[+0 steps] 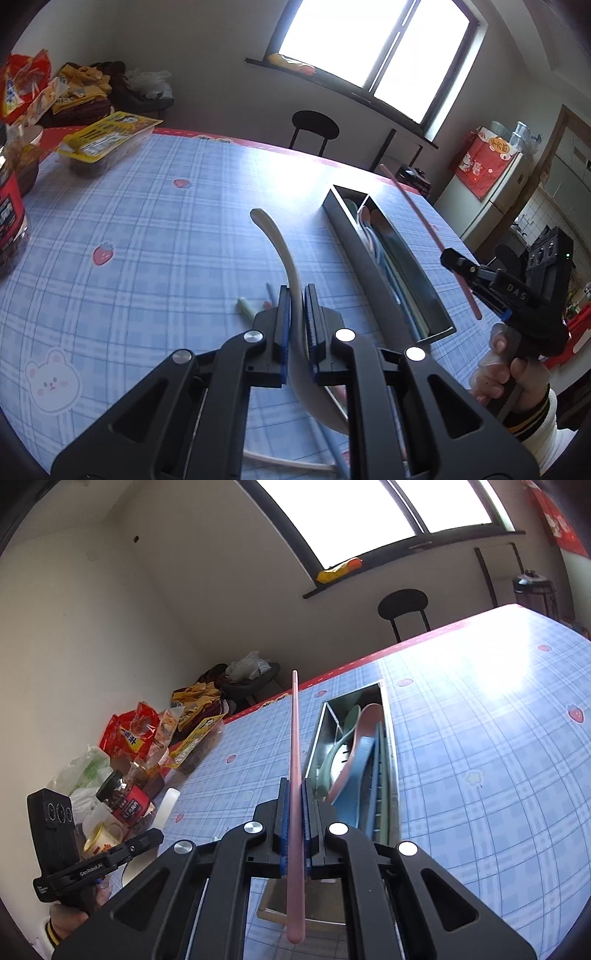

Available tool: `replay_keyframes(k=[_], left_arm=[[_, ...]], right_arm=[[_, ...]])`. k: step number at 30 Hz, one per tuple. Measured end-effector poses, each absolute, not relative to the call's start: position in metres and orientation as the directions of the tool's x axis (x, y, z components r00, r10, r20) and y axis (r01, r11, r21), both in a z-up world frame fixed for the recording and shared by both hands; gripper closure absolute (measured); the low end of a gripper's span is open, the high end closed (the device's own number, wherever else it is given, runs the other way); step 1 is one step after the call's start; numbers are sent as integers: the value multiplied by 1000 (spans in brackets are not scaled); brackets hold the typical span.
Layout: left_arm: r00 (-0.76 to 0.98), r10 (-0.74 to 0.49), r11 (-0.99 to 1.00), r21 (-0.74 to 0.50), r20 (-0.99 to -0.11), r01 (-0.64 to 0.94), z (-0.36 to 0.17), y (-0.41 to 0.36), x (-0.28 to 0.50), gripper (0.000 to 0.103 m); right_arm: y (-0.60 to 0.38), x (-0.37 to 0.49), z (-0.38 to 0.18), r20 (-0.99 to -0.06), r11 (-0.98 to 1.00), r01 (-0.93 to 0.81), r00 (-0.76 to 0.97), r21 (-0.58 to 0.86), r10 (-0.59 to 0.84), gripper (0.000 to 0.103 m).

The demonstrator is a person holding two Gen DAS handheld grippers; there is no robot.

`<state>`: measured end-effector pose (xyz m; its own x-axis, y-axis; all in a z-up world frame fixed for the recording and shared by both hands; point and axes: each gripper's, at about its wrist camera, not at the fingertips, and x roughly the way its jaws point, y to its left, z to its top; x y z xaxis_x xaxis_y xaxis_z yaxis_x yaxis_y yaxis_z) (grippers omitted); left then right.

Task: Organize utensils
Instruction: 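Lift and carry the white spoon and pink chopstick over the steel tray, then lower both items into the tray and open both tools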

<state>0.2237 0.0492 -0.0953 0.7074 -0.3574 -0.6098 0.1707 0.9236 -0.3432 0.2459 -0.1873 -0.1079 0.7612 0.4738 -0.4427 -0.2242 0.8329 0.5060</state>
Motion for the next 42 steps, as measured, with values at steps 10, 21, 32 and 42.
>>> replay_keyframes(k=[10,21,32,42], left_arm=[[636,-454,891,-326,-624,316,-93,-44,281,91],[556,-484,872,-318,-676,372,-115,-89,323,91],[508,-476,867,-288,-718,405,-130,-109,345,91],[498,-462,869,-264,-733,418,-134,-120,354,91]], right_arm=[[-197,261,-129,-524,848,-122,739,515,424,96],[-202,268,-143,-561,842,-40,728,538,393,96],[-204,267,-150,-567,838,-24,726,545,389,96],[-202,269,-150,-565,837,-20,729,546,386,96]])
